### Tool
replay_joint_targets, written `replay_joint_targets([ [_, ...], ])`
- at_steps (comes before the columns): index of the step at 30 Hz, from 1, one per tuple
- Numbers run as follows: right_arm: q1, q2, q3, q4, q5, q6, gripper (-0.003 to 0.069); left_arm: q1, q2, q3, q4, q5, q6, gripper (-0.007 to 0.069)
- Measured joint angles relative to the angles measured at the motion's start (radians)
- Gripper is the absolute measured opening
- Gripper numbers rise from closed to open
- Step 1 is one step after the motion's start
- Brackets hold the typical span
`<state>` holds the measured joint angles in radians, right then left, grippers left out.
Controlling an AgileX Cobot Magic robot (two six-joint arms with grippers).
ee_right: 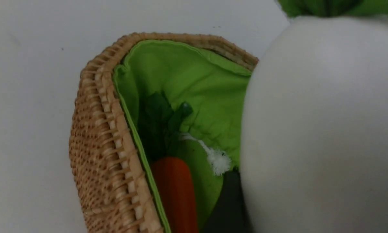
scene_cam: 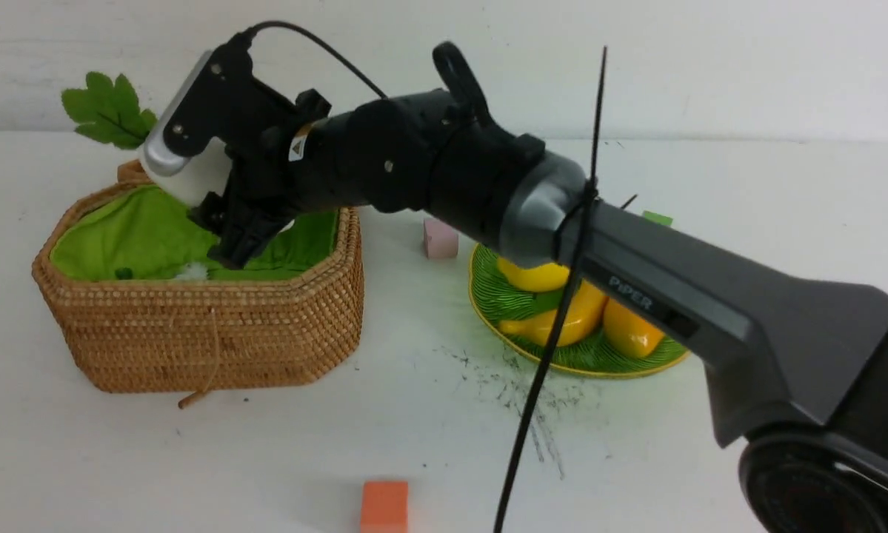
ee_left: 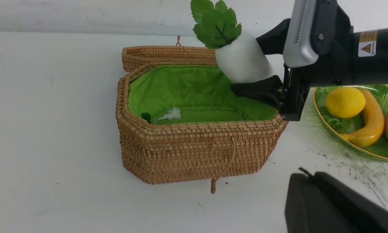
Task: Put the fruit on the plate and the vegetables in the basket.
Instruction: Take a daikon with your right arm and place it on the basket on the left, then take a chayote with your right arm and place it on the basket on the left.
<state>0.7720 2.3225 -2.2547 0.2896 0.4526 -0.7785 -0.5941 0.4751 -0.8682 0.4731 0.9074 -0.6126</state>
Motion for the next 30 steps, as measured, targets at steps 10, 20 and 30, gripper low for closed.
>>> replay_joint_targets([
  [10,0.0,-0.144,-0.001,-0.05,0.228,0.079,0.056,0.0,0.0,0.0,-0.063,-0.003,0.054,0.0004],
  [20,-0.016,-0.452,-0.008,-0.448,0.792,0.509,0.0041,0.0,0.0,0.0,-0.386,-0.048,0.365,0.0006],
  [30,-0.385,-0.637,0.4,-0.462,0.798,0.913,-0.0005,0.0,0.0,0.0,-0.838,-0.118,0.808,0.0008],
])
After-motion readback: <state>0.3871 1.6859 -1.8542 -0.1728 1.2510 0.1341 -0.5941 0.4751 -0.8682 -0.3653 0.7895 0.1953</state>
